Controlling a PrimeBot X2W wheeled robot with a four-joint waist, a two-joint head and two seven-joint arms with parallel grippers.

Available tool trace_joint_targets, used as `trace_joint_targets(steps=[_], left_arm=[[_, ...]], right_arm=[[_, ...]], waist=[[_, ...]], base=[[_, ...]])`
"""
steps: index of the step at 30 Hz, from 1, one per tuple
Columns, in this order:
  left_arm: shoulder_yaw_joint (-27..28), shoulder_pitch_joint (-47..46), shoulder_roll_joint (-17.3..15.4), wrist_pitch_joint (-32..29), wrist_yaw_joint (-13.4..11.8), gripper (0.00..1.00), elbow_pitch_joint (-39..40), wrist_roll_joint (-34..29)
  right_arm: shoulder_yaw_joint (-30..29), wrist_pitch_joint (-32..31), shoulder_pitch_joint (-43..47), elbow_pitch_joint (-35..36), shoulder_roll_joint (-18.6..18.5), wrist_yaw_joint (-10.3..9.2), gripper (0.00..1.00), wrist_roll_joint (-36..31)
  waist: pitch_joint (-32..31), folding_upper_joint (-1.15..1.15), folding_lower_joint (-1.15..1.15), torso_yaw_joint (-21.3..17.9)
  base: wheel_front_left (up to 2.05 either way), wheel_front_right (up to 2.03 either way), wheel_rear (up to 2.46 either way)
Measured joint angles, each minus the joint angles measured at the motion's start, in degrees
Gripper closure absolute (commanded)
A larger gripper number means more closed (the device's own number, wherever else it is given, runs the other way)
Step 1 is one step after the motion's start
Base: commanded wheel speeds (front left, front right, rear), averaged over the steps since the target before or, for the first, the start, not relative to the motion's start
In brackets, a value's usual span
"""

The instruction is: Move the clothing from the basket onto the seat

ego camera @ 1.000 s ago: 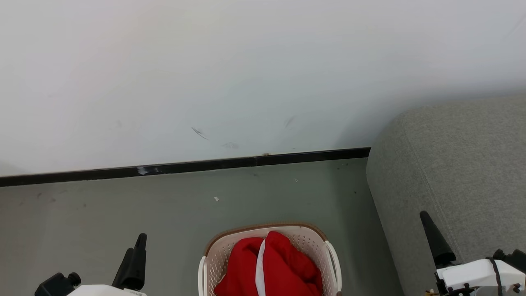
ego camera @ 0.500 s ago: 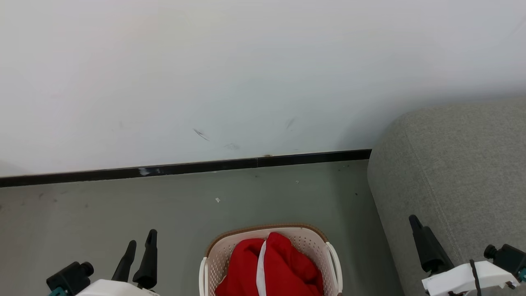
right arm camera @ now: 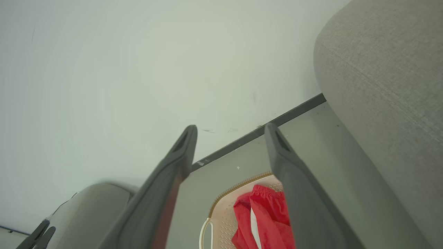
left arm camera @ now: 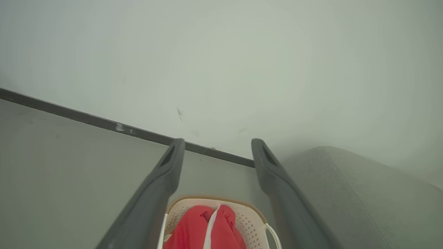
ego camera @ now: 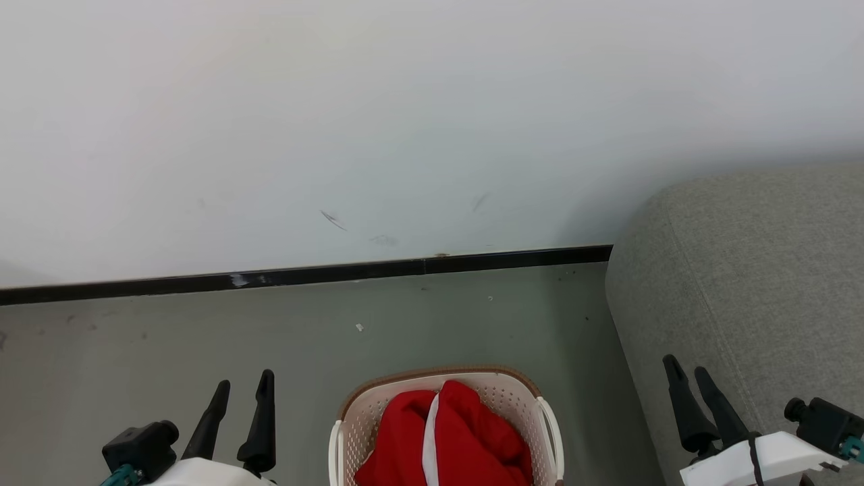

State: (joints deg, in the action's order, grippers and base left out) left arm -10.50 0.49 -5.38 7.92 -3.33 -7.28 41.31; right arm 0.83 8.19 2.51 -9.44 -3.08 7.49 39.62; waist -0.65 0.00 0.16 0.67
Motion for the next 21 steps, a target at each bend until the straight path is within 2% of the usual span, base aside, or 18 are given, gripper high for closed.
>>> trace_joint_targets(steps=[6,21], left_arm=[[-0.93,0.01,0.00,1.16,-1.07,0.00,0.94,-5.60],[-2.18,0.20,-0.01,3.60,-3.56,0.00,2.72,-18.40]], right_arm=[[0.20,0.94,0.91,1.00,0.15,0.00,0.00,-5.13],[1.05,3.43,1.02,2.19,0.58,0.00,0.00,-18.30]], waist=[[0.19,0.00,-0.08,0.07],[0.34,0.00,-0.12,0.27]], base=[[0.00,0.00,0.00],[0.00,0.00,0.00]])
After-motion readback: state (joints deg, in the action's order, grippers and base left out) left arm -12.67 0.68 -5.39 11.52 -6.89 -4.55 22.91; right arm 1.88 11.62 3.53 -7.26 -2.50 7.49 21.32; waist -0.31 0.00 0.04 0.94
